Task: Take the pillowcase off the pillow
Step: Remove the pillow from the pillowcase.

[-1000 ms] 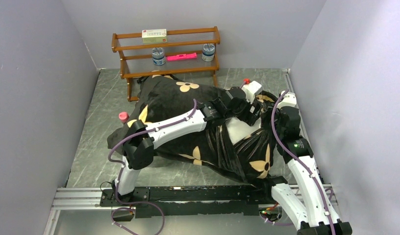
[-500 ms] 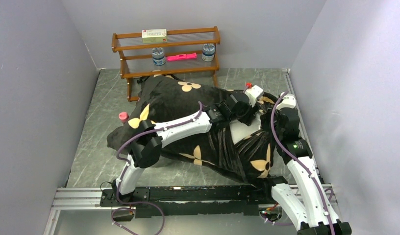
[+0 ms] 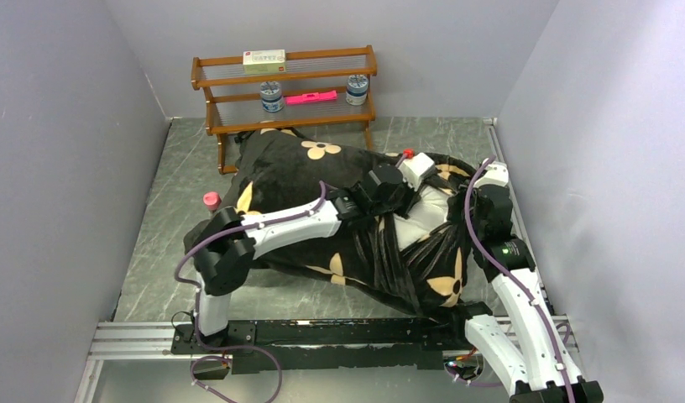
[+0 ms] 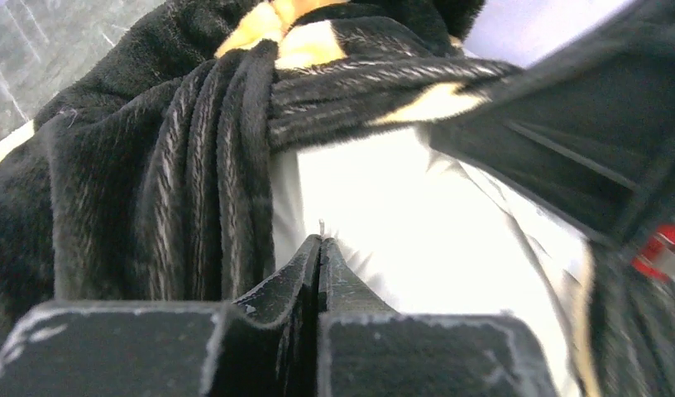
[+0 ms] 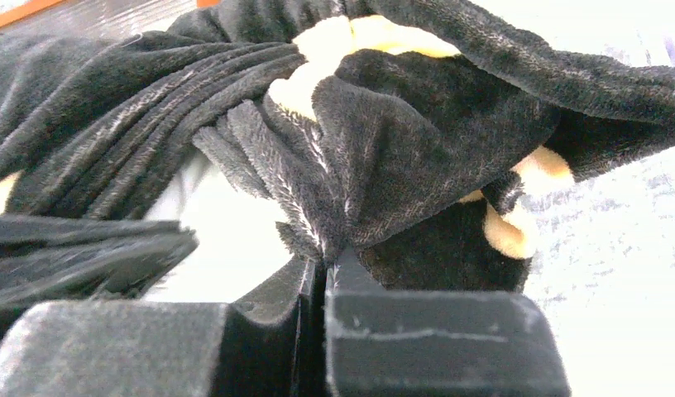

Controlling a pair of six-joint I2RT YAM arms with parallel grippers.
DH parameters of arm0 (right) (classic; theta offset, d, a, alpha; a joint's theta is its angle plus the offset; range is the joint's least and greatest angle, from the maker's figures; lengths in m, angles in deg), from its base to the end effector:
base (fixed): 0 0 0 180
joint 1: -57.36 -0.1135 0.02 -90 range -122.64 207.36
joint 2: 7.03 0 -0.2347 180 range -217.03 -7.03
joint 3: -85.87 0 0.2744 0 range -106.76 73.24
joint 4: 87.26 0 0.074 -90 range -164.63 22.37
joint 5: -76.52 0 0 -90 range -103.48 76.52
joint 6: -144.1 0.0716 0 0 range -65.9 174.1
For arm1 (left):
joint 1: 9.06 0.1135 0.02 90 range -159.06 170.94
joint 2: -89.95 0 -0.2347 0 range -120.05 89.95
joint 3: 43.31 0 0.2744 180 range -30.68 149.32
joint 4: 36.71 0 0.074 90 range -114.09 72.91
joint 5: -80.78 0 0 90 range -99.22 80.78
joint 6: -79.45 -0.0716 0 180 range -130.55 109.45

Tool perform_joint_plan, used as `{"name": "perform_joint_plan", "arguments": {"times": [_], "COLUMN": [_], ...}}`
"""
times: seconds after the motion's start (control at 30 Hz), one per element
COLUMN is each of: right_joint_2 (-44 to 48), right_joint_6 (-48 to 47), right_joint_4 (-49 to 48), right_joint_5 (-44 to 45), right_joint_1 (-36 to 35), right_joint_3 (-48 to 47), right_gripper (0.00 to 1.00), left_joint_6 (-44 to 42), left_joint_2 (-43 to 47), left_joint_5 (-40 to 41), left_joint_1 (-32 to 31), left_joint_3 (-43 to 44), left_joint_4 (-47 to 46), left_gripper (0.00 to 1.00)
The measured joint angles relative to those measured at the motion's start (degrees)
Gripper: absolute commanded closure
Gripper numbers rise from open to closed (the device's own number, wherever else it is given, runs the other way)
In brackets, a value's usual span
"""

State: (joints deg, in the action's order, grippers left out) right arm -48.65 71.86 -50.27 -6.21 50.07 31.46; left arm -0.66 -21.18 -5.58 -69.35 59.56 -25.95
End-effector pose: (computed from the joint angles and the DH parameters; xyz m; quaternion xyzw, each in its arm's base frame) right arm 0.2436 0.0220 0.2707 0.1107 0.8313 0.0656 0.5407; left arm 0.2585 -0.4439 0.2456 0.3298 0.7442 -0.3124 0.4897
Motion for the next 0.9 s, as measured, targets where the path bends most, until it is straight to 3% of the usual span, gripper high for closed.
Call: {"name": "perform_joint_plan", "arguments": {"times": [0.23, 0.4, 0.53, 0.6, 0.77, 0.9], "right_joint_2": [-2.5, -4.6, -5.3, -5.3, -5.3, -4.5], "right_joint_6": [0.9, 0.9, 0.9, 0.8, 0.7, 0.7], "right_joint_4": [1.5, 2.7, 2.9, 2.6, 2.1, 1.1], "right_joint_5": [3.2, 3.7, 2.6, 2.0, 0.1, -1.3], "right_joint_1": [-0.2, -0.2, -0.2, -0.1, 0.1, 0.3], "right_joint_3": [-2.2, -3.7, -4.1, -4.1, -4.1, -3.8], "right_gripper": [1.00, 1.00, 1.00, 1.00, 1.00, 1.00], "left_joint_6": [-1.3, -1.3, -1.3, -1.6, -1.6, -1.1], "left_joint_2": [9.6, 11.3, 11.3, 11.2, 10.0, 7.0], "left_joint_5": [-2.0, -2.3, -2.3, -2.4, -4.1, -5.4], "left_joint_1": [0.0, 0.0, 0.2, 0.2, 0.0, 0.1], "left_joint_3": [-7.9, -10.2, -9.4, -8.0, -1.9, 3.2], "left_joint_4": [1.3, 1.9, 3.4, 5.0, 9.6, 11.0], "left_gripper": [0.95, 0.94, 0.59, 0.46, 0.33, 0.29]}}
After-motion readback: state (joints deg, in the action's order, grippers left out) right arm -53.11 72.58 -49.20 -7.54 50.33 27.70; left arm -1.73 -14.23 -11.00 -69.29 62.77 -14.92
